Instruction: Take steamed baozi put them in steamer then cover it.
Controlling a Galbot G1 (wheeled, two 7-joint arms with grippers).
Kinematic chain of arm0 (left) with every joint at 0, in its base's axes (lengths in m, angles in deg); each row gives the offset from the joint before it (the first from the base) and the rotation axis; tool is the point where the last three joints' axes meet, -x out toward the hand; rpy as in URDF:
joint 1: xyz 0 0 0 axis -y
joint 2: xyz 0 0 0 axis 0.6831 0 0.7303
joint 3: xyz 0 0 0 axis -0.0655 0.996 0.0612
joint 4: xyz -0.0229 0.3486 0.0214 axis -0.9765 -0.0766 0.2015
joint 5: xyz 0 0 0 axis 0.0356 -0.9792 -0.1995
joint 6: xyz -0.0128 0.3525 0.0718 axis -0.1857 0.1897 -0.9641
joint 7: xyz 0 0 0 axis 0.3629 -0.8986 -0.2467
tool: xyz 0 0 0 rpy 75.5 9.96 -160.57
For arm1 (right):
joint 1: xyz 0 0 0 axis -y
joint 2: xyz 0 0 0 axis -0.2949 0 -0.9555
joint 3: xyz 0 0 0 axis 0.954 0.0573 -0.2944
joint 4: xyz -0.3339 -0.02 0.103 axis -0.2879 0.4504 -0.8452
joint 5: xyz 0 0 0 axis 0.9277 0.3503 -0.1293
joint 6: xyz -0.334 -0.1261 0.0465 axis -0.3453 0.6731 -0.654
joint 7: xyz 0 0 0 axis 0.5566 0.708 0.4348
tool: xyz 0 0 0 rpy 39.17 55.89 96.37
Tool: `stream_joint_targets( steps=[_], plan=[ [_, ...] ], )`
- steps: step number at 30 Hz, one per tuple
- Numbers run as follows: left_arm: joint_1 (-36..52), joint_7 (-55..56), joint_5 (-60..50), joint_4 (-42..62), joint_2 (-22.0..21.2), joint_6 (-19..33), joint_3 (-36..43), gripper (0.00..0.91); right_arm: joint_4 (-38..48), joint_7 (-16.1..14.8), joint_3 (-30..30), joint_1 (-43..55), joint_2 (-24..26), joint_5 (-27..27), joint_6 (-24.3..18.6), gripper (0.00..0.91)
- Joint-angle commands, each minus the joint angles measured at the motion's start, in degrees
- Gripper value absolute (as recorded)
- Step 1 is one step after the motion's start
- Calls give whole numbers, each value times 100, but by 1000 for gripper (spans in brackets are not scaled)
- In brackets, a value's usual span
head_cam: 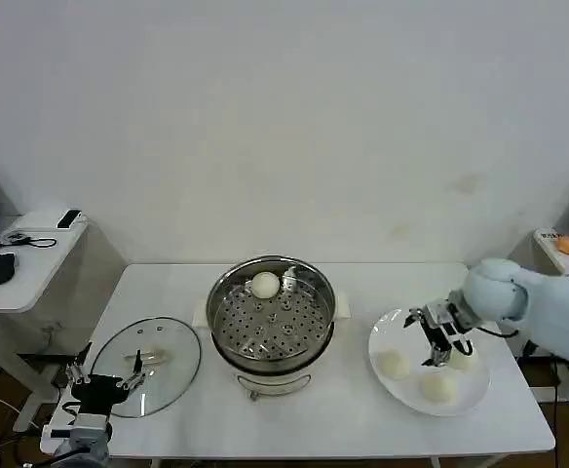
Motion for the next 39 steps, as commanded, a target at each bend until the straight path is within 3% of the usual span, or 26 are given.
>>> stream_joint_targets(
  steps=[1,14,17,31,39],
  plan=[
    [10,-1,0,27,1,-9,7,907,209,-30,-489,-792,-117,113,119,907],
    [12,-16,14,79,19,-22,-100,907,917,-26,-752,-1045,-914,267,85,907],
    [9,-15,18,100,16,-21,-114,907,961,-57,-727,-1040,-1007,253,103,856],
    [10,-16,25,91,-15,-24,-117,907,1011,-137,-711,-1057,-1051,339,221,655],
    [6,-15,27,70,-21,-30,-115,907,885,-233,-712,-826,-917,287,212,635]
  ],
)
